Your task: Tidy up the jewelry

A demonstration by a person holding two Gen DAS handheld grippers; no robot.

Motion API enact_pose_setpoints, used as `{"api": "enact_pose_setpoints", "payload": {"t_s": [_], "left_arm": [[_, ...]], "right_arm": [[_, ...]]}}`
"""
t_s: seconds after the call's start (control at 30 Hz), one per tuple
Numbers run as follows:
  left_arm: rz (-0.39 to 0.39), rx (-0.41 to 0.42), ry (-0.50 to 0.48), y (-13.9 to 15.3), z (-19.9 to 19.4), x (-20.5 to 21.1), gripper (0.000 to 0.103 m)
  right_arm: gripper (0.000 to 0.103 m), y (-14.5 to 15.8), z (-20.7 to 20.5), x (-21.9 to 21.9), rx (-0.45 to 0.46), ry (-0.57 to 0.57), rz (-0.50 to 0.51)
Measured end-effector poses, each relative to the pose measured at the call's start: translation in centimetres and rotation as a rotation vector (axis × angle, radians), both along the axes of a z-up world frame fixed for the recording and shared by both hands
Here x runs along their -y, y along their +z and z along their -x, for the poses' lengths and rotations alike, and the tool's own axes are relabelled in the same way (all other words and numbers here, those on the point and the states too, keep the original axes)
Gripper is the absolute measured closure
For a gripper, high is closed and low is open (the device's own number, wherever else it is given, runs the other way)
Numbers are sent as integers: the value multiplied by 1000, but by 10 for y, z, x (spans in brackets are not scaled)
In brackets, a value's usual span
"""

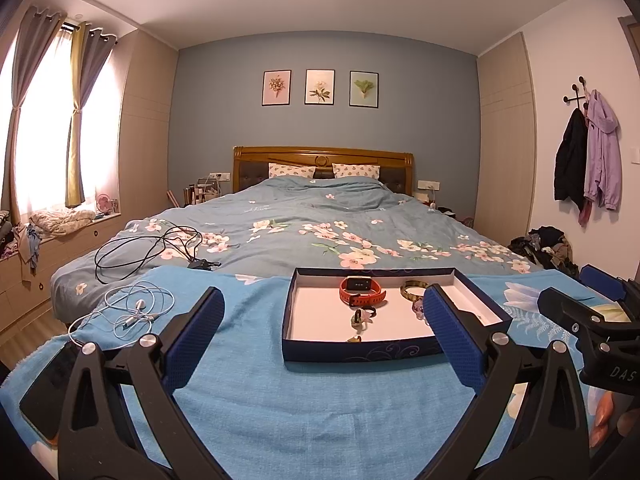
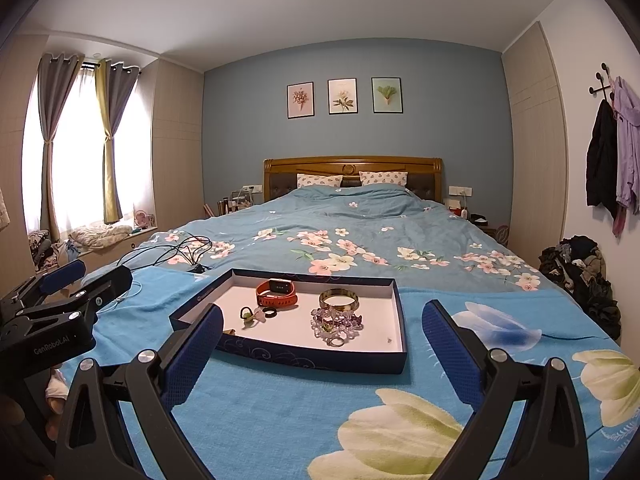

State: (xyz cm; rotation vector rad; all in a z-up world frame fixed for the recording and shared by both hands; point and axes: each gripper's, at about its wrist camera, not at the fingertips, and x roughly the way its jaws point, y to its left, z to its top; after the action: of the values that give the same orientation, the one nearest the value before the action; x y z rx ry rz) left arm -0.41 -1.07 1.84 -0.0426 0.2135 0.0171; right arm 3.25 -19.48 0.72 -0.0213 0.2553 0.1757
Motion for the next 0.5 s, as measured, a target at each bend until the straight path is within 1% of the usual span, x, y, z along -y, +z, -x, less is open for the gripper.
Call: {"api": "enact_pose_setpoints", "payload": {"t_s": [0.5], "left_arm": [[-4, 4, 2, -1, 0, 0, 5]], "right_arm": [[7, -2, 2, -1, -3, -2, -3]]}}
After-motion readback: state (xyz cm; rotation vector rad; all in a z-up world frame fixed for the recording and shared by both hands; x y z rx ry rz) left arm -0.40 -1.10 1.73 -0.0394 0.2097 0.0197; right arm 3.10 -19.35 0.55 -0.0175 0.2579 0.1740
